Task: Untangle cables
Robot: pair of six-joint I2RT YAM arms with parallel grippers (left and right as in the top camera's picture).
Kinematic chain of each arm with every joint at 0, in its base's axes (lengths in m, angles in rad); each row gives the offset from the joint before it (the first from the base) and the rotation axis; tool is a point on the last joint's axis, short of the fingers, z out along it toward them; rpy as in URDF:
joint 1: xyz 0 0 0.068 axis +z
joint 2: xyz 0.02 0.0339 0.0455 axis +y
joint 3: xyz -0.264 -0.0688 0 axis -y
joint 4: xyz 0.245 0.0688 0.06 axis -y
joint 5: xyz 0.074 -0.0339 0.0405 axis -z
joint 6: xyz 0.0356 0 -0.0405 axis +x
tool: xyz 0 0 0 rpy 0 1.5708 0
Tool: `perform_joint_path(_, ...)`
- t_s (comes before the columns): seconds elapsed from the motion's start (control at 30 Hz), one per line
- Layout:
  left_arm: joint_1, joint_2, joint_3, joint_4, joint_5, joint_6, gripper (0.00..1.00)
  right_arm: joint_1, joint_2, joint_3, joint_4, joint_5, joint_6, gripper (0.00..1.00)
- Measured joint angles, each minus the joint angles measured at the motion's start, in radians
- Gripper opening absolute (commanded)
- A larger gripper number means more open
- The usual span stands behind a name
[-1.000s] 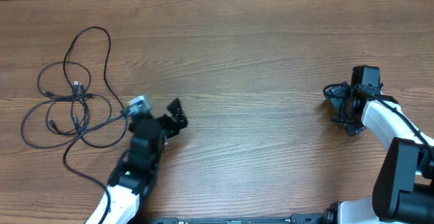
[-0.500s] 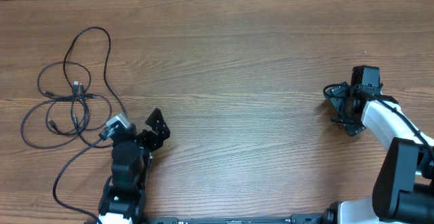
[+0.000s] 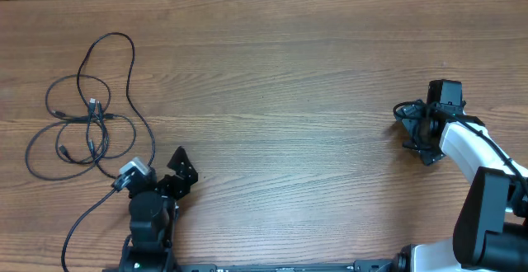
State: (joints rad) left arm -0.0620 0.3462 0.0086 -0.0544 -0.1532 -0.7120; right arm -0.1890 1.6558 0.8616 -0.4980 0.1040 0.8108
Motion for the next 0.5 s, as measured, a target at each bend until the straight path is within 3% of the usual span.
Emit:
perform_joint_path(0.23, 0.025, -0.170, 0.000, -0.012, 0.012, 0.129, 1.00, 0.000, 0.000, 0.000, 0.000, 0.000, 0.000, 1.00)
perform_joint_path(0.5, 0.025, -0.326, 0.000, -0.022, 0.095, 0.365, 0.99, 0.000, 0.000, 0.000, 0.000, 0.001, 0.000, 1.00)
